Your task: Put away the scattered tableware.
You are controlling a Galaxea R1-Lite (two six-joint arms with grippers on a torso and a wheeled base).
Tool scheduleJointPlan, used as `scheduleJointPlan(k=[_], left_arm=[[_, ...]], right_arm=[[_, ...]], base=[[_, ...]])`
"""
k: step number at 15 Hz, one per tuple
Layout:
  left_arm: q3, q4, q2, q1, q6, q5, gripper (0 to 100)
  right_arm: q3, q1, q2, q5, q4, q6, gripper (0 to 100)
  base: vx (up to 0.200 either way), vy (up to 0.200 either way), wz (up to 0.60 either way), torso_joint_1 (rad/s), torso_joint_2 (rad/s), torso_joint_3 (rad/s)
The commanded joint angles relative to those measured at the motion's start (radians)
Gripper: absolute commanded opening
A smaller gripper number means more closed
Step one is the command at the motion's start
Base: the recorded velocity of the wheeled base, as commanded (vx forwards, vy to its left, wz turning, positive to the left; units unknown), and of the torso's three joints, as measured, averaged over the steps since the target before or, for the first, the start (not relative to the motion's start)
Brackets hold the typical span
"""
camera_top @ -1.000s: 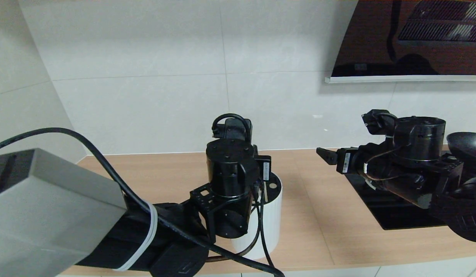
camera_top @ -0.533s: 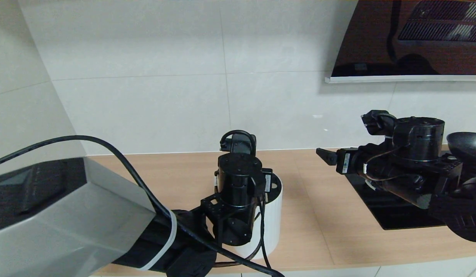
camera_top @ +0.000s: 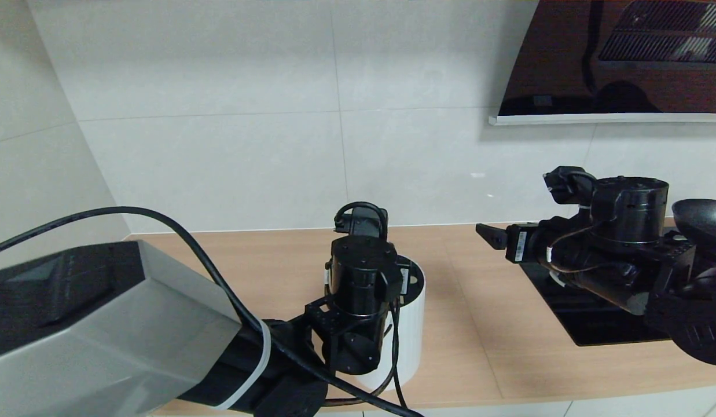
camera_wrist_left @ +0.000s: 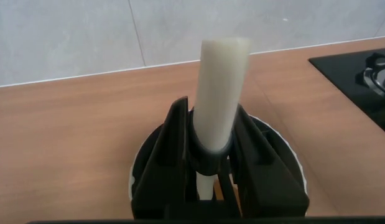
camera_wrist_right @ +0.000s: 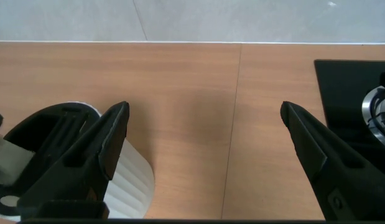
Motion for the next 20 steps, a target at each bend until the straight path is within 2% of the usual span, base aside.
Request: scheduleJointPlan(k=[1,7,10,13,14,16,17,20], left_arm=[[0.001,0.0,0.0,0.0,0.0,0.001,100],[0.001,-0.003,-0.012,0.002,0.0,0.002,100],[0.039,-0.015,-0.181,0.019,0.014,-0.008,100],[0.119,-0.012,-0.416,0.051,0.052,-0.107,100],[0.131,-0.006,-0.488,0.052,0.058,-0.139,100],[0.152,0.015,-0.586,0.054,0.091,-0.163,100],[0.195,0.031,-0.658,0.065,0.121,-0.169,100],[0.352,0.034,-0.813,0.158,0.129,-0.208,100]], right_arm=[[0.002,0.0,0.0,0.001,0.0,0.0,100],[0.004,0.0,0.0,-0.001,0.0,0.0,100],[0.004,0.0,-0.009,-0.001,0.0,0.0,100],[0.007,-0.001,-0.04,0.001,0.001,-0.014,100],[0.021,-0.001,-0.066,0.002,0.0,-0.057,100],[0.047,-0.001,-0.137,0.005,0.001,-0.103,100],[0.056,-0.001,-0.212,0.005,0.001,-0.113,100],[0.108,-0.003,-0.388,0.007,0.009,-0.156,100]], base=[[0.0,0.0,0.0,0.0,0.0,0.0],[0.0,0.0,0.0,0.0,0.0,0.0],[0.0,0.0,0.0,0.0,0.0,0.0],[0.0,0.0,0.0,0.0,0.0,0.0],[0.0,0.0,0.0,0.0,0.0,0.0],[0.0,0.0,0.0,0.0,0.0,0.0],[0.0,0.0,0.0,0.0,0.0,0.0],[0.0,0.0,0.0,0.0,0.0,0.0]])
